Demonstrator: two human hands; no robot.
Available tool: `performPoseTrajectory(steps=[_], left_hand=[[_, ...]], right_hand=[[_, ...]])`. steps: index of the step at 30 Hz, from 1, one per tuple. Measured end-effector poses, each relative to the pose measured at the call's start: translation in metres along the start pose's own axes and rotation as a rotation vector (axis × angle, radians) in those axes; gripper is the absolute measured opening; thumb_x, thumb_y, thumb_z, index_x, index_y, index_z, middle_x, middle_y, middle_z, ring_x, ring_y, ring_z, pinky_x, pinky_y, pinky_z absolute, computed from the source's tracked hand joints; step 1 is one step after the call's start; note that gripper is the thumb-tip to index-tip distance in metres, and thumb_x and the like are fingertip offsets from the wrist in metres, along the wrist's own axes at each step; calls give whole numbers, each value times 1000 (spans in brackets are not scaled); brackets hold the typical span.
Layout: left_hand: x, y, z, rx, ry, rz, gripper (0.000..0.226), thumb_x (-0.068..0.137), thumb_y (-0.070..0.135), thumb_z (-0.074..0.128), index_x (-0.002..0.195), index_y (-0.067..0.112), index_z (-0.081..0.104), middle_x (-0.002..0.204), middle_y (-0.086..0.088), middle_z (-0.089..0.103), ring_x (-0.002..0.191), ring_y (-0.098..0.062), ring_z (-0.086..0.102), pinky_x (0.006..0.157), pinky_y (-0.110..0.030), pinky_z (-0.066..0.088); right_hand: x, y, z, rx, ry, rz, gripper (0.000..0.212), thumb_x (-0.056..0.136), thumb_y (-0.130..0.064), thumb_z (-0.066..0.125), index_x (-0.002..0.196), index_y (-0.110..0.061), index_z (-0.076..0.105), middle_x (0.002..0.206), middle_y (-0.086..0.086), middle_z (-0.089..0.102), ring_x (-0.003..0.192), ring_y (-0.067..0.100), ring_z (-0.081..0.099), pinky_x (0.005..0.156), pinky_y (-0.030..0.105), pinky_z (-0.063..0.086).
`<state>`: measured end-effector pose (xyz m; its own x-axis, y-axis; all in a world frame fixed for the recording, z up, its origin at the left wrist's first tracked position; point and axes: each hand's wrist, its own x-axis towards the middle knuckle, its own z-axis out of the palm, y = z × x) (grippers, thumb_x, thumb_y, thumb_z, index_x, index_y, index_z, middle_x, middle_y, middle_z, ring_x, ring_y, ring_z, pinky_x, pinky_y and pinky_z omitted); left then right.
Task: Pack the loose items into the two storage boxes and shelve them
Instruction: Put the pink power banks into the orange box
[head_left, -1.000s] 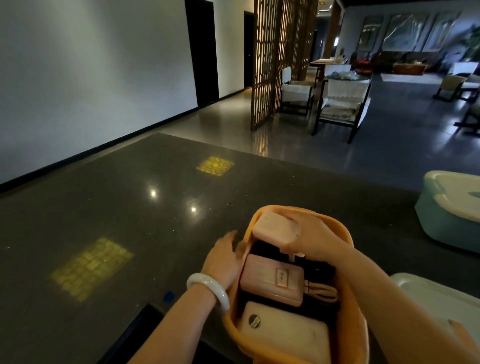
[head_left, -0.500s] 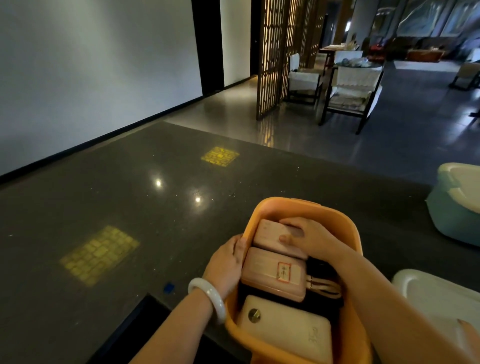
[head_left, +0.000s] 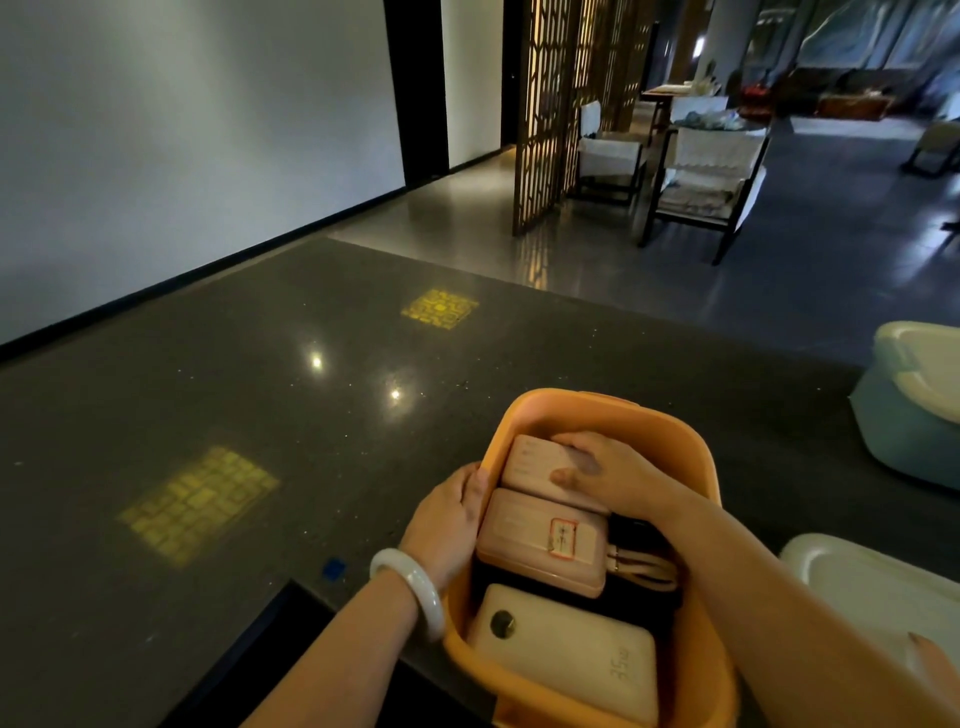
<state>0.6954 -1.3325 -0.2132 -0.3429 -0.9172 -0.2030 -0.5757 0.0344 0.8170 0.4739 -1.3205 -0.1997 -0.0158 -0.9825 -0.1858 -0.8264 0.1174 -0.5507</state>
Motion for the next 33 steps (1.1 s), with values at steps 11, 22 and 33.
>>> performPoseTrajectory(steps=[11,22,33], left_hand=[[0,-3,1,-16,10,16,47,99,52,27,140,32,41,103,24,44,88,10,40,85,-20,31],[-13,-32,-32,-47,131,5,41,96,50,42,134,35,47,120,9,61,107,-5,59,98,-32,48],[-105,-123,-182,379,430,-215,42,98,38,48,138,24,45,128,3,52,117,-15,53,101,-33,42]], right_hand=[[-1,-6,-2,-25,-30,0,49,92,-36,59,138,-25,44,131,-6,54,116,10,53,104,39,41],[9,-46,-22,-199,177,-161,41,91,-43,56,130,-35,46,129,-10,51,118,9,48,97,29,38],[66,-263,63,-392,-80,-658,51,95,-40,53,141,-23,41,139,-2,45,129,16,42,106,30,35]])
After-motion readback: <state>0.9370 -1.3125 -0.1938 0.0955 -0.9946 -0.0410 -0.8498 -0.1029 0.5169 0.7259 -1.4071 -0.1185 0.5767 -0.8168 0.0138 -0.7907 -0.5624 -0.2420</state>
